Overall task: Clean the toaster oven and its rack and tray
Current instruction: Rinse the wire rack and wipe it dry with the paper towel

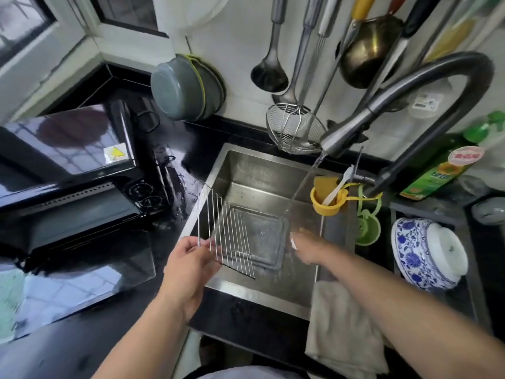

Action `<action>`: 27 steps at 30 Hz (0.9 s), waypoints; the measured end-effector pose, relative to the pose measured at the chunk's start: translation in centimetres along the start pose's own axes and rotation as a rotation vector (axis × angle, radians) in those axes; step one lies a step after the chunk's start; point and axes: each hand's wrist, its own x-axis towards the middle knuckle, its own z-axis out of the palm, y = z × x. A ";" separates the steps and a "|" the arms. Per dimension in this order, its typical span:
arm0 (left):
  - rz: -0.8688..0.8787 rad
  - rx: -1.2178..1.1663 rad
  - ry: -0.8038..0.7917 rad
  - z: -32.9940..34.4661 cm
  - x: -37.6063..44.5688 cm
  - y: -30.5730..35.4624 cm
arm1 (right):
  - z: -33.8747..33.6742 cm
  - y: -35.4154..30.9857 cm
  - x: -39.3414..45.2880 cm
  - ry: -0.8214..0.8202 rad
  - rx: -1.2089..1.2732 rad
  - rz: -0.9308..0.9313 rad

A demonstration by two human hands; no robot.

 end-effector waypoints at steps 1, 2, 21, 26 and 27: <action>-0.013 -0.002 -0.009 0.4 0.2 -0.1 | -0.2 1.8 0.5 -0.032 -0.126 0.018; -0.031 -0.016 -0.020 0.9 0.4 -0.2 | -1.3 3.4 1.4 0.022 -0.196 0.026; -0.191 -0.220 -0.033 0.9 -0.3 0.9 | -4.7 -1.1 -1.1 0.143 1.265 0.299; -0.186 -0.160 -0.054 -1.9 -1.0 1.5 | -5.3 -7.3 -2.3 0.502 1.685 0.342; -0.180 -0.168 -0.057 -2.3 -1.1 1.6 | -6.0 -8.1 -2.3 0.544 1.711 0.311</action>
